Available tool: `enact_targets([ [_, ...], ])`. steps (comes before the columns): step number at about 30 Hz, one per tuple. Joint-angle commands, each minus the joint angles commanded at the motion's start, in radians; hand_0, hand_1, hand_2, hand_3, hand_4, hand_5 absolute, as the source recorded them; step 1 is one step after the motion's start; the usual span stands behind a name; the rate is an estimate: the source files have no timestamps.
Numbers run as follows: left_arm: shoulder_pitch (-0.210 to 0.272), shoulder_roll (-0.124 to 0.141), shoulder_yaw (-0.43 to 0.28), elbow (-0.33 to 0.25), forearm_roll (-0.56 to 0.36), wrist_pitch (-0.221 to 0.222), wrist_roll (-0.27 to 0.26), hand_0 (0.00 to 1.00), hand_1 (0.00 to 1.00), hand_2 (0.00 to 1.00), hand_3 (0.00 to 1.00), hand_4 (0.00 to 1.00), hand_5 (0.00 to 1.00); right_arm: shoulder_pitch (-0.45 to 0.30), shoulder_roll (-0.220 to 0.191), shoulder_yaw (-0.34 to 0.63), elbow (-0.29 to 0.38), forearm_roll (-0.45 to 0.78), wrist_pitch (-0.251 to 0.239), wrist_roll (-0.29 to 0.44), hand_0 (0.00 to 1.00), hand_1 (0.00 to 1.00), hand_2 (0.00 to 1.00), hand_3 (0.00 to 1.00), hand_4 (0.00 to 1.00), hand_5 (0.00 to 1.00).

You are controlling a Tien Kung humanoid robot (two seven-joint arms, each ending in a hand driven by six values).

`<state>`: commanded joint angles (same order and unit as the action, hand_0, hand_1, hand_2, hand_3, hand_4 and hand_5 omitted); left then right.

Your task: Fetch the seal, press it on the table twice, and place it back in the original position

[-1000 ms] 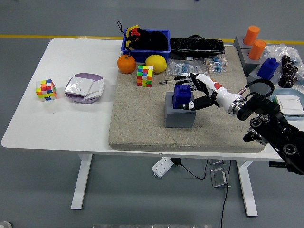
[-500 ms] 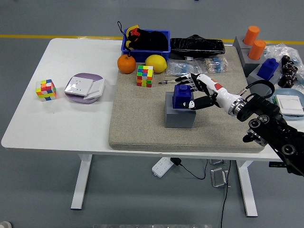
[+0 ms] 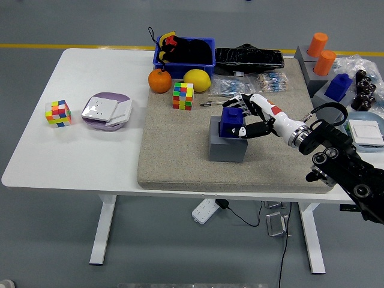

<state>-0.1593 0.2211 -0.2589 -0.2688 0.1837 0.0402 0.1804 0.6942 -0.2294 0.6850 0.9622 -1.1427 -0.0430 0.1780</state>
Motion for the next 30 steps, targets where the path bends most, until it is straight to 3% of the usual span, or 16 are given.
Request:
enact_targets([
  [2,0.000,-0.001,0.000,0.000,-0.001,0.000,0.000,0.793,0.745,0.737,0.762,0.625,0.444,0.001,0.000,-0.002,0.002,0.000,-0.012,0.006,0.573,0.494,0.512,0.568,0.822,0.002],
  [3,0.000,-0.001,0.000,0.000,-0.001,0.000,0.000,0.793,0.745,0.737,0.762,0.625,0.444,0.001,0.000,-0.003,0.003,0.001,-0.015,0.007,0.553,0.451,0.456,0.481,0.791,0.002],
  [15,0.003,-0.003,-0.005,0.001,-0.003,0.000,0.000,0.793,0.745,0.737,0.761,0.625,0.444,0.008,-0.024,0.025,0.074,-0.021,0.011,-0.021,0.545,0.431,0.443,0.467,0.792,0.002],
  [24,0.000,-0.002,-0.013,0.001,-0.002,0.000,-0.001,0.793,0.745,0.737,0.761,0.625,0.444,0.021,-0.092,0.102,0.172,-0.082,0.056,-0.060,0.541,0.430,0.441,0.463,0.786,0.002],
  [30,0.002,-0.002,-0.012,0.002,-0.004,0.000,0.000,0.793,0.745,0.737,0.761,0.625,0.444,0.015,-0.144,0.145,0.166,-0.117,0.084,-0.083,0.542,0.430,0.445,0.462,0.773,0.002],
])
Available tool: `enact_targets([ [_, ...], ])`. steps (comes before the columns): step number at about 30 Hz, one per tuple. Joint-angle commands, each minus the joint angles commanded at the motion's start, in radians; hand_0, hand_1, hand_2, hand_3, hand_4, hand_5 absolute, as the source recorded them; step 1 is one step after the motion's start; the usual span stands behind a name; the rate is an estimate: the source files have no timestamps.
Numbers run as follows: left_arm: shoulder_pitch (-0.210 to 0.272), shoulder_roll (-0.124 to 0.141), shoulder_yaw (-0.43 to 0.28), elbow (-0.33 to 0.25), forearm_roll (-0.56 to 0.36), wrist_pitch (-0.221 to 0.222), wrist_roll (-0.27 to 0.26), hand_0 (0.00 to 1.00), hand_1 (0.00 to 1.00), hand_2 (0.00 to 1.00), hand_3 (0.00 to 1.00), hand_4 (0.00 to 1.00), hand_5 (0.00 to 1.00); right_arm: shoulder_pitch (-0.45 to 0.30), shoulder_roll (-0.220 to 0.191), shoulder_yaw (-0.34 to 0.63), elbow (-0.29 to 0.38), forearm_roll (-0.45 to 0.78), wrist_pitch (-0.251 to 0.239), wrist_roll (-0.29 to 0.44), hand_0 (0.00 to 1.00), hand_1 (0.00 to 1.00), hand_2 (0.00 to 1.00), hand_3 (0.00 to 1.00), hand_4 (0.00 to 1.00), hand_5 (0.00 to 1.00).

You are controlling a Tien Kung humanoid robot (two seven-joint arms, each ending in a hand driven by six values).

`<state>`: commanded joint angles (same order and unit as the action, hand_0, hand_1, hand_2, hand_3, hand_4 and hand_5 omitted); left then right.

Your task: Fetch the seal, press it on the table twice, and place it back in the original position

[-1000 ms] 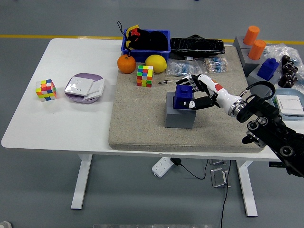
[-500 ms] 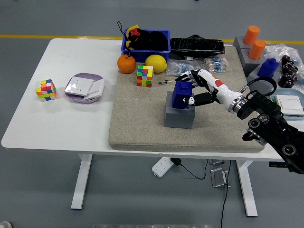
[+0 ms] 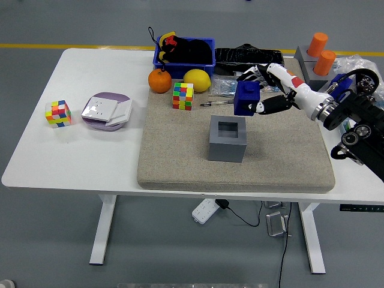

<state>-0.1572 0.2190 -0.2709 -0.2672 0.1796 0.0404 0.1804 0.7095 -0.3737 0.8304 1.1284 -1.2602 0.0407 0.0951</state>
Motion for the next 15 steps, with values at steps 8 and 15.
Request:
enact_targets([
  [8,0.003,-0.001,0.001,0.002,-0.003,0.000,0.000,0.793,0.744,0.737,0.761,0.626,0.448,-0.034,-0.043,0.020,-0.064,-0.008,0.024,-0.020,0.542,0.430,0.444,0.460,0.752,0.002],
  [15,-0.001,-0.003,-0.005,0.000,0.002,0.000,0.000,0.793,0.745,0.737,0.761,0.625,0.445,-0.057,-0.040,-0.034,-0.148,0.024,0.021,-0.018,0.538,0.429,0.442,0.459,0.747,0.002],
])
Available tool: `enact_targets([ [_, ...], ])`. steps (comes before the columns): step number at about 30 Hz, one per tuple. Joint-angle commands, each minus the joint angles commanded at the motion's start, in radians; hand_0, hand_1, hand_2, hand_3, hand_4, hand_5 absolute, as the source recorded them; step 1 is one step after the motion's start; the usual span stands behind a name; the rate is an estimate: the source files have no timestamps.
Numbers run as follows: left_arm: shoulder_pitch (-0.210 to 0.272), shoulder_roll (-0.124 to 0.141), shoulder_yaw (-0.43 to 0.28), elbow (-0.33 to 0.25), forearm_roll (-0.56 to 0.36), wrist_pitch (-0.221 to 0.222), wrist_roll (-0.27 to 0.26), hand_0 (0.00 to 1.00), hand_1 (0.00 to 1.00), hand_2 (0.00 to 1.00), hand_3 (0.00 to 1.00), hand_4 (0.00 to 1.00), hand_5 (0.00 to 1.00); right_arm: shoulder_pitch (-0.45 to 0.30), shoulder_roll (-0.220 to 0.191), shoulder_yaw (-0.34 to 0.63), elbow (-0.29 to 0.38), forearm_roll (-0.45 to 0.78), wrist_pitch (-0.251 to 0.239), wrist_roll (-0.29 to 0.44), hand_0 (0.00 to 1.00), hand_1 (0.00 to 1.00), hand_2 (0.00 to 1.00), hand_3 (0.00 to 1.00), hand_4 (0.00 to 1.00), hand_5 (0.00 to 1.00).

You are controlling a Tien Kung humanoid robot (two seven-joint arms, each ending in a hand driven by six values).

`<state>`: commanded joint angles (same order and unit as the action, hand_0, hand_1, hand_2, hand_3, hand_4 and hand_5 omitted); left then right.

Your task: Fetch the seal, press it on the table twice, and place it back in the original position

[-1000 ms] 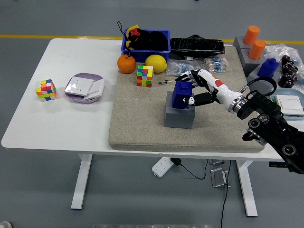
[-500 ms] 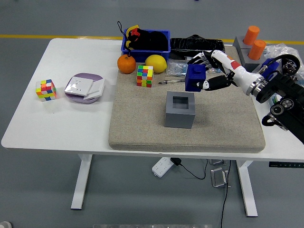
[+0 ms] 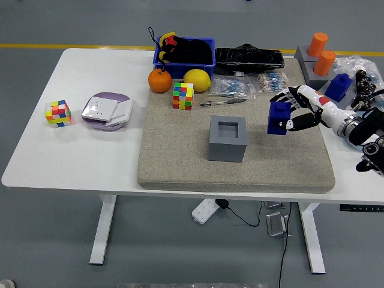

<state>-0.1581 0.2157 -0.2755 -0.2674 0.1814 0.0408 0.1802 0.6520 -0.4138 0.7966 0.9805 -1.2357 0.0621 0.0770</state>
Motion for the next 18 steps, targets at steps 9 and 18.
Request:
enact_targets([
  [9,0.002,-0.002,0.004,0.001,-0.003,0.000,0.001,0.793,0.745,0.737,0.761,0.625,0.442,-0.025,0.026,-0.045,-0.087,0.031,-0.021,0.024,0.538,0.428,0.442,0.460,0.745,0.002],
  [18,0.004,-0.003,0.006,0.001,-0.003,0.000,0.001,0.793,0.745,0.737,0.762,0.625,0.442,-0.034,0.044,-0.060,-0.134,0.050,-0.036,0.040,0.536,0.429,0.443,0.460,0.742,0.002],
])
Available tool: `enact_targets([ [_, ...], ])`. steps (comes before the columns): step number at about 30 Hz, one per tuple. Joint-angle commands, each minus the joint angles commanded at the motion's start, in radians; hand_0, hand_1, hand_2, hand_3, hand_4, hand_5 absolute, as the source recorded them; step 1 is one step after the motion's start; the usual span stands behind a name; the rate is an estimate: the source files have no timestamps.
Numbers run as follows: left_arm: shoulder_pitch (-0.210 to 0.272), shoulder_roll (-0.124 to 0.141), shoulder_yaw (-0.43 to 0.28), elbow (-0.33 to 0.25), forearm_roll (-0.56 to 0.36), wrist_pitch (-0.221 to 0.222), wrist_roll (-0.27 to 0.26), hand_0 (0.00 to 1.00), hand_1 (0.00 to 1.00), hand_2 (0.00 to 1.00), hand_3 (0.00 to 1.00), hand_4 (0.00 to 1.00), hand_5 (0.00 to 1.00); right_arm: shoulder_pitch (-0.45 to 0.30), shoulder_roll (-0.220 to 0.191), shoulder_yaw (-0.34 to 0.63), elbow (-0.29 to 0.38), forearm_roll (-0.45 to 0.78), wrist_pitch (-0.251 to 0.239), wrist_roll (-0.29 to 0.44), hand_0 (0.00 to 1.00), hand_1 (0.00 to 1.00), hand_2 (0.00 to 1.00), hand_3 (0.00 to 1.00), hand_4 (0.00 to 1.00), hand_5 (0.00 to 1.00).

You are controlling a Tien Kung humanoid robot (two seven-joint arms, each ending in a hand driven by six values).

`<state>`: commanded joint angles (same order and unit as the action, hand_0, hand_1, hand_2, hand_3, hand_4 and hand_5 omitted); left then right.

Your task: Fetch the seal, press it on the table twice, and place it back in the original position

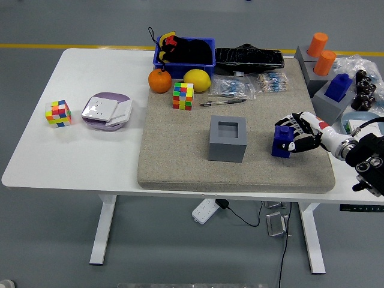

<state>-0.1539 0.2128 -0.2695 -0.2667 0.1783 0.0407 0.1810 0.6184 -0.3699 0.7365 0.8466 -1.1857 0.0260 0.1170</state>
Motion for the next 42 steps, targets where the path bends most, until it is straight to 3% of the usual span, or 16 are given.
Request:
enact_targets([
  [9,-0.002,0.000,0.000,0.000,0.000,0.000,0.000,0.793,0.745,0.737,0.761,0.624,0.445,0.002,-0.010,0.014,0.031,0.003,-0.002,0.001,0.535,0.428,0.444,0.460,0.741,0.002],
  [19,-0.002,0.002,-0.001,0.000,-0.001,0.000,0.000,0.793,0.744,0.738,0.761,0.625,0.445,0.028,-0.040,0.086,0.234,0.022,0.011,-0.021,0.534,0.427,0.443,0.459,0.740,0.002],
  [22,-0.002,0.001,-0.002,0.000,-0.001,0.000,0.000,0.793,0.744,0.738,0.761,0.625,0.445,0.047,-0.028,0.080,0.294,0.067,0.023,-0.032,0.534,0.427,0.443,0.459,0.740,0.002],
  [26,-0.002,0.000,-0.002,-0.001,-0.002,0.000,0.000,0.793,0.745,0.737,0.761,0.626,0.447,0.066,-0.004,0.064,0.322,0.084,0.030,-0.037,0.533,0.426,0.443,0.459,0.738,0.002],
  [31,-0.005,0.001,-0.002,-0.002,-0.002,0.000,-0.001,0.793,0.745,0.738,0.761,0.625,0.445,0.097,0.024,0.006,0.313,0.117,0.036,-0.038,0.533,0.425,0.443,0.462,0.737,0.002],
  [36,-0.007,0.004,0.011,0.000,-0.012,0.000,0.000,0.793,0.745,0.737,0.761,0.624,0.442,0.140,0.051,-0.080,0.244,0.160,0.032,-0.021,0.532,0.425,0.443,0.462,0.736,0.002],
  [42,-0.009,0.004,0.013,-0.001,-0.011,0.000,0.000,0.793,0.745,0.737,0.761,0.625,0.444,0.164,0.080,-0.113,0.187,0.175,0.027,-0.007,0.531,0.426,0.443,0.460,0.736,0.002],
])
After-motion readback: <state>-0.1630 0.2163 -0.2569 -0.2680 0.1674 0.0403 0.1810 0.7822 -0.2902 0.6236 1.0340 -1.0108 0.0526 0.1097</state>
